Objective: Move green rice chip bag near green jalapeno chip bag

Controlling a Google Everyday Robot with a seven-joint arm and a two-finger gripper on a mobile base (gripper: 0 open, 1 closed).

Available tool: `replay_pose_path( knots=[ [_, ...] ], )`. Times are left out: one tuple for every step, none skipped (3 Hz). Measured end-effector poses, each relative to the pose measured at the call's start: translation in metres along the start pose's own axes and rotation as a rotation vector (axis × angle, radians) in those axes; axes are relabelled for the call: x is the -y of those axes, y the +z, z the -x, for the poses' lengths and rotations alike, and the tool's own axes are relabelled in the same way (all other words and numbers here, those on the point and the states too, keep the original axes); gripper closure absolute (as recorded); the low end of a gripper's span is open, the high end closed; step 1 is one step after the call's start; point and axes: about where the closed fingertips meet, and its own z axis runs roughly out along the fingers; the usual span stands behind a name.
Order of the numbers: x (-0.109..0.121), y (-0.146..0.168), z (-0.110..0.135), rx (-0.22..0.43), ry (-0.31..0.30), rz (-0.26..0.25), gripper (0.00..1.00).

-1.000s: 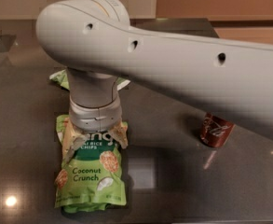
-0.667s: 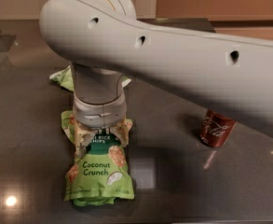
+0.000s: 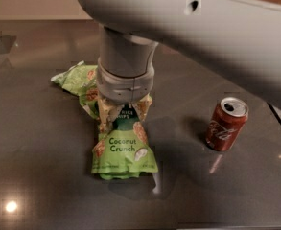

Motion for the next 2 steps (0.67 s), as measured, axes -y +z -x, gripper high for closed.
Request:
replay_pose_path(
  knots=[
    [0.015,-0.024,0.027,0.082,-0.102,0.005,1.0],
    [0.029,-0.033,0.056,0.128,-0.193,0.023,1.0]
  ],
)
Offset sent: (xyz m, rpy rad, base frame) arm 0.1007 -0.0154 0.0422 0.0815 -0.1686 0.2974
